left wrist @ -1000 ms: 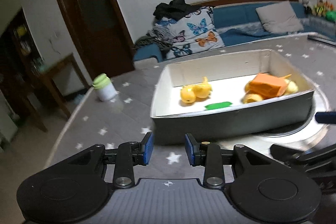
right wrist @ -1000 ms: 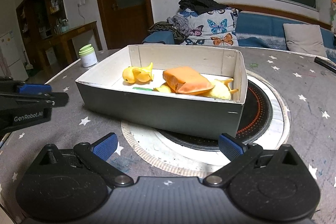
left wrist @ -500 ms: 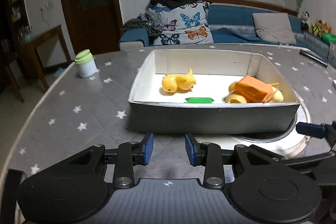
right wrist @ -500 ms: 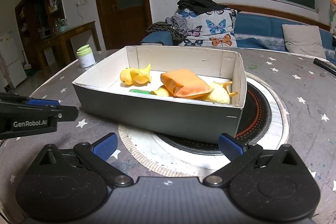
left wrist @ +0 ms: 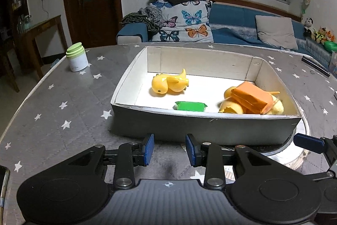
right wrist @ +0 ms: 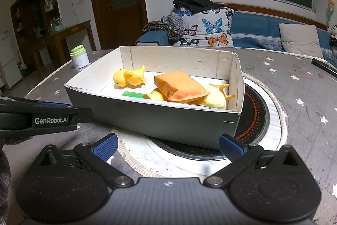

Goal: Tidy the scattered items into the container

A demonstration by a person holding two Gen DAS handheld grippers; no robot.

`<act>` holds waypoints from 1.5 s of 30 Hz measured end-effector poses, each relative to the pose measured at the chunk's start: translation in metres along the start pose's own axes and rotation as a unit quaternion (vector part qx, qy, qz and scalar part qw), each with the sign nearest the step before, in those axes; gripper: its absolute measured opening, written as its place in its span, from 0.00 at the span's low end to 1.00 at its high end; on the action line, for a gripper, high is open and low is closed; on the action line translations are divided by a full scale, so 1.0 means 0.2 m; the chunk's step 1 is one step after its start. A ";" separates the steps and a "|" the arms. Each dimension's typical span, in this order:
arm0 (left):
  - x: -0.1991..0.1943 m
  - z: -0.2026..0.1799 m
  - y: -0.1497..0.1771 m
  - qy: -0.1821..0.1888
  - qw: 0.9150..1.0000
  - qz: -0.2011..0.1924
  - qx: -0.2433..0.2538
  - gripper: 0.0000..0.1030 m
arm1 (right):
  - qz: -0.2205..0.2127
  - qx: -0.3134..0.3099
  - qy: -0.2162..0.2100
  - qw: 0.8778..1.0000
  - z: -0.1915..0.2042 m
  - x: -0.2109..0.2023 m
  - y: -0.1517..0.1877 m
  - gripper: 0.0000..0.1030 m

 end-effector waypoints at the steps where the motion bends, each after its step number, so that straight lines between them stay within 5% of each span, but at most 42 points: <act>1: 0.01 0.00 0.00 0.000 1.000 0.001 -0.001 0.35 | 0.001 0.000 0.000 1.000 0.00 0.00 0.00 1.00; 45: 0.12 -0.04 -0.03 0.002 1.000 0.016 -0.008 0.35 | 0.028 0.005 0.020 0.999 -0.03 0.13 -0.03 1.00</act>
Point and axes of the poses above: each gripper's, at about its wrist camera, not at the fingertips, and x roughly the way its jaws point, z to its left, y to its underside, the point moved 6 cm from there along x, roughly the way its jaws point, and after that the axes turned 12 degrees about z, right-handed, at the moved point
